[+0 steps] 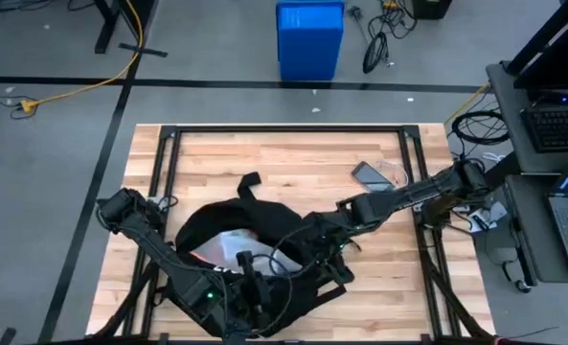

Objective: Unpack backpack
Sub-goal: Put the zip bag into the black backpack

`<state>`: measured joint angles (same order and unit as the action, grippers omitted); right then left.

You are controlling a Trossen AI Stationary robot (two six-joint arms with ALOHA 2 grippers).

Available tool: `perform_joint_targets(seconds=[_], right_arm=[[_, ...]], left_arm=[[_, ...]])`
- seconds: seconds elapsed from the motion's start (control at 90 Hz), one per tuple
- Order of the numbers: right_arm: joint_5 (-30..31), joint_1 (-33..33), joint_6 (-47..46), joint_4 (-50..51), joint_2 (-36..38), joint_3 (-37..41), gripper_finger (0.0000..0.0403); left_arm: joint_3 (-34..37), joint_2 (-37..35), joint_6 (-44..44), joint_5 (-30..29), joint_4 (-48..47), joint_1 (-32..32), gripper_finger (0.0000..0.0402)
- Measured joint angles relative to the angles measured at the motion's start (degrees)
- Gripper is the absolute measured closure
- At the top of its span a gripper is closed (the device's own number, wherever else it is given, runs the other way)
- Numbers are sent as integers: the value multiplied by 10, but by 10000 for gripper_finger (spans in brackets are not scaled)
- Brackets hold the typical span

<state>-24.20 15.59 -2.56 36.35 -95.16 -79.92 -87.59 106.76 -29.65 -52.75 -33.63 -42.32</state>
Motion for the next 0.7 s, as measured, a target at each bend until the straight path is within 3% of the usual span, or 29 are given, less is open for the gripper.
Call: perform_joint_targets(seconds=[0.289,0.522,0.7], right_arm=[[149,43,-47,32,0,0,225],[339,65,-58,73,-1,0,225],[365,65,-56,61,1,0,225]], left_arm=[[2,0,-1,-16,-24,40,401],[2,0,2,-47,-31,121,402],[3,0,0,52,-12,159,368]])
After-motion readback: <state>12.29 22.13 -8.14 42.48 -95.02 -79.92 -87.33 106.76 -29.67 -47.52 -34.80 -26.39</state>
